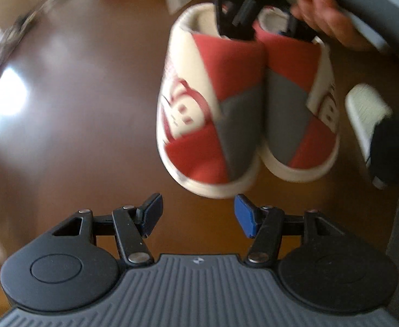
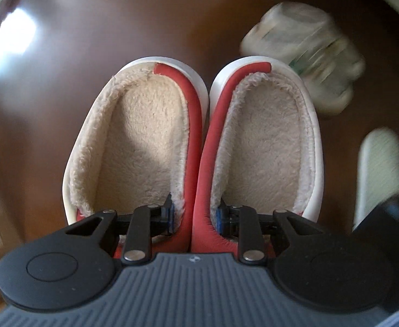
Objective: Organize scattered shoes
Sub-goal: 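Grasp the red-white slippers by the heels and carry them into the cabinet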
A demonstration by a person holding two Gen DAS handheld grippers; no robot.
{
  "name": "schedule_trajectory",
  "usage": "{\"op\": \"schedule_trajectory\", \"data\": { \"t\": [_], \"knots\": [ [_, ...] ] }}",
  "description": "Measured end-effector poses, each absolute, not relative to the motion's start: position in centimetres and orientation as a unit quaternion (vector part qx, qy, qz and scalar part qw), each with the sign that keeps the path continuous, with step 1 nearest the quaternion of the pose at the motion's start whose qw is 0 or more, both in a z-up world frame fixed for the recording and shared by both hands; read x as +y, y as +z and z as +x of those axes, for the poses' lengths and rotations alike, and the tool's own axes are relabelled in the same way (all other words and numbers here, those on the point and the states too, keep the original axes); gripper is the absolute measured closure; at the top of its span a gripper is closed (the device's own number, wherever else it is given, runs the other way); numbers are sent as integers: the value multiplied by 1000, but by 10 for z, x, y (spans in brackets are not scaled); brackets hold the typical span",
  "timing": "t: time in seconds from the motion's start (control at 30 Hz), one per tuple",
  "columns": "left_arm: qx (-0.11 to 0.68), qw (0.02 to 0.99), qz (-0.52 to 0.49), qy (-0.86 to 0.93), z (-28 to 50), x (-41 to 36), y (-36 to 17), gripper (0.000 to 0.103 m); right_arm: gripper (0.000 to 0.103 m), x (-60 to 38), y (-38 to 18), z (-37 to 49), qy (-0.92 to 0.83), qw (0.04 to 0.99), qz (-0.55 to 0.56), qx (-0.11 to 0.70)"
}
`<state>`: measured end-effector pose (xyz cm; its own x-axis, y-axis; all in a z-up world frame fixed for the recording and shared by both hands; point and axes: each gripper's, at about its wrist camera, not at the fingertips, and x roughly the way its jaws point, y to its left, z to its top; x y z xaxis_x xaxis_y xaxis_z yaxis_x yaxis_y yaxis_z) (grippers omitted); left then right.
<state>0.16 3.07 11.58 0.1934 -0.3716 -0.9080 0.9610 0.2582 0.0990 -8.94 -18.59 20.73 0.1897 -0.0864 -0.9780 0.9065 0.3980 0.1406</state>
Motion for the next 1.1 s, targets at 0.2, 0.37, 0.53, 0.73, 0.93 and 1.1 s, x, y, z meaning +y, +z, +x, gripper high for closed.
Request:
{"op": "schedule_trajectory", "data": {
  "t": [0.2,0.37,0.53,0.73,0.93,1.1],
  "knots": [
    [364,668,372,-532,-21,-140,143,42,79,-357,274,-133,-445,672,399,436],
    [336,668,369,-551,-38,-261,131,42,79,-487,272,-160,-476,666,396,415],
    [317,663,333,-591,-42,-357,96,41,79,-585,233,-179,-503,653,402,399],
    [252,610,340,-670,-29,-430,26,41,79,-643,200,-174,-543,654,398,344],
    [216,572,366,-701,-17,-482,-25,40,79,-677,176,-168,-561,661,397,300],
    [200,554,375,-716,-7,-522,-56,40,75,-687,174,-168,-582,667,375,274]
  ]
}}
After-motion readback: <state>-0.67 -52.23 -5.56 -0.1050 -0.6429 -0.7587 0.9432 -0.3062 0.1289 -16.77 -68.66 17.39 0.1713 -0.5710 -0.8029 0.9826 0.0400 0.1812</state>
